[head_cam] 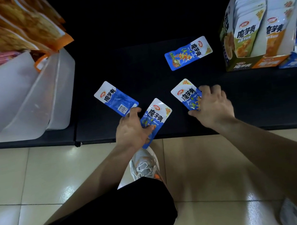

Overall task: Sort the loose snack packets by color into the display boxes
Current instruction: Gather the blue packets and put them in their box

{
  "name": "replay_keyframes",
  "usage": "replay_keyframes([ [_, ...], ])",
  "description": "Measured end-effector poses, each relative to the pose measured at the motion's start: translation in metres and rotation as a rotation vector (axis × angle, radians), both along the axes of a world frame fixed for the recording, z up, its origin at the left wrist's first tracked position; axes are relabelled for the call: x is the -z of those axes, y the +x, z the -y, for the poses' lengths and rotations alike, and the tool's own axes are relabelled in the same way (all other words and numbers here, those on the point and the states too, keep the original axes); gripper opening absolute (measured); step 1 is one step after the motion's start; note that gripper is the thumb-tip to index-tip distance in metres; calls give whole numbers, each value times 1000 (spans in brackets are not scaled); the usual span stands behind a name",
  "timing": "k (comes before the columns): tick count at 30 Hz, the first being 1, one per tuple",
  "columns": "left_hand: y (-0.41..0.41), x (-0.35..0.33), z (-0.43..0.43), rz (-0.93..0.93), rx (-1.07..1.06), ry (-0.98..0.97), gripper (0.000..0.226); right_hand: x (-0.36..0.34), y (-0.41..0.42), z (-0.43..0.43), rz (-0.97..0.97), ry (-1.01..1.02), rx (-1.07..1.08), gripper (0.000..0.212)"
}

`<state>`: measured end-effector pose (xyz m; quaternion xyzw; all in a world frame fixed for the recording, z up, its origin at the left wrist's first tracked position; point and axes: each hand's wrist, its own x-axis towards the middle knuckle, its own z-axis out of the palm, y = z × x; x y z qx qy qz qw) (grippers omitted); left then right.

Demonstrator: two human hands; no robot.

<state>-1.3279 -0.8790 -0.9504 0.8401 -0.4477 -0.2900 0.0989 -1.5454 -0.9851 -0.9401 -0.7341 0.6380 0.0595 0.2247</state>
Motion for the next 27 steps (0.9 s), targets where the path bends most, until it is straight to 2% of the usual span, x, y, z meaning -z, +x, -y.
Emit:
replay_keyframes([
  [2,1,0,2,-51,-11,-6,46,-1,-2,7,-2,44,7,80],
  [4,-1,-2,3,-125,-35,-28,25,-1,-7,9,74,95,5,54],
  [6,-4,-2,4,-246,-96,-58,18,-2,-13,8,286,179,64,22],
  [7,-6,-2,5,-338,-149,-82,18,-3,-15,6,392,213,109,13],
  [12,-21,-9,9,-752,-373,-135,5,-5,2,-20,814,428,348,14],
  [14,-24,-14,7,-887,-402,-137,14,-4,20,-29,811,446,323,10],
  [15,-24,-14,6,-893,-369,-147,19,-5,30,-32,787,438,310,10],
  [18,-13,-12,2,-756,-347,-231,23,-6,58,-38,669,367,289,25],
  [20,7,-9,4,-518,-472,-312,23,-7,70,-37,597,321,259,32],
  [23,46,-7,11,-187,-528,-339,25,-7,83,-32,549,258,120,14],
  [27,60,-10,18,-114,-383,-277,26,-3,106,-22,469,139,-190,45],
])
